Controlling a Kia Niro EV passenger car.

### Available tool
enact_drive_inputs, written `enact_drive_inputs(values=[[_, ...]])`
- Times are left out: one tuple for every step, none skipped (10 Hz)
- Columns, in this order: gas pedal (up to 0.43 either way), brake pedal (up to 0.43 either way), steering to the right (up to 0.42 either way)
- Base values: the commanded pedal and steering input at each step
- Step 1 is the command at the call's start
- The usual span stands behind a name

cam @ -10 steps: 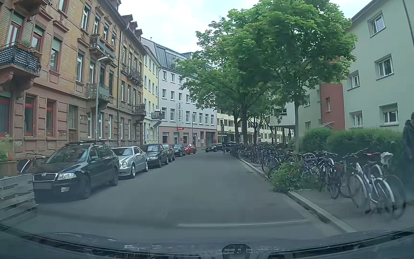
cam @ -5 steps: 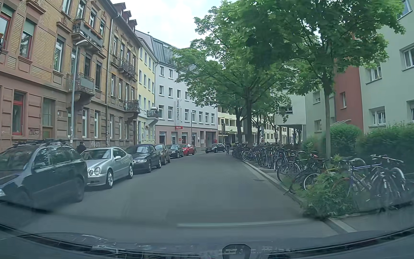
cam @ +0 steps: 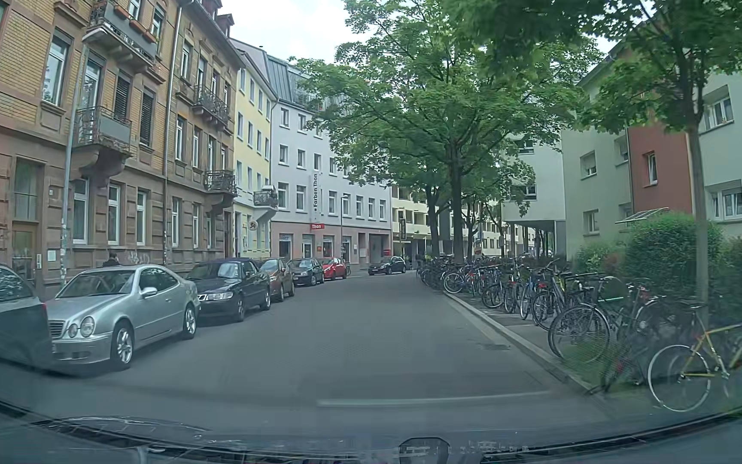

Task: Follow the waypoints while adhering to traffic rules and regulations

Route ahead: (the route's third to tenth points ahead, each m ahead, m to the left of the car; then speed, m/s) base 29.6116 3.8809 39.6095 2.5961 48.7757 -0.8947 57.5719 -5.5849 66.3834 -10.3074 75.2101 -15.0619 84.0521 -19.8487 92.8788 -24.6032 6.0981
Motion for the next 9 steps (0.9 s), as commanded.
enact_drive_inputs(values=[[0.059, 0.000, -0.004], [0.059, 0.000, -0.004], [0.059, 0.000, -0.003], [0.059, 0.000, -0.003], [0.059, 0.000, -0.003], [0.059, 0.000, -0.003], [0.059, 0.000, -0.003], [0.059, 0.000, -0.001], [0.059, 0.000, -0.001]])
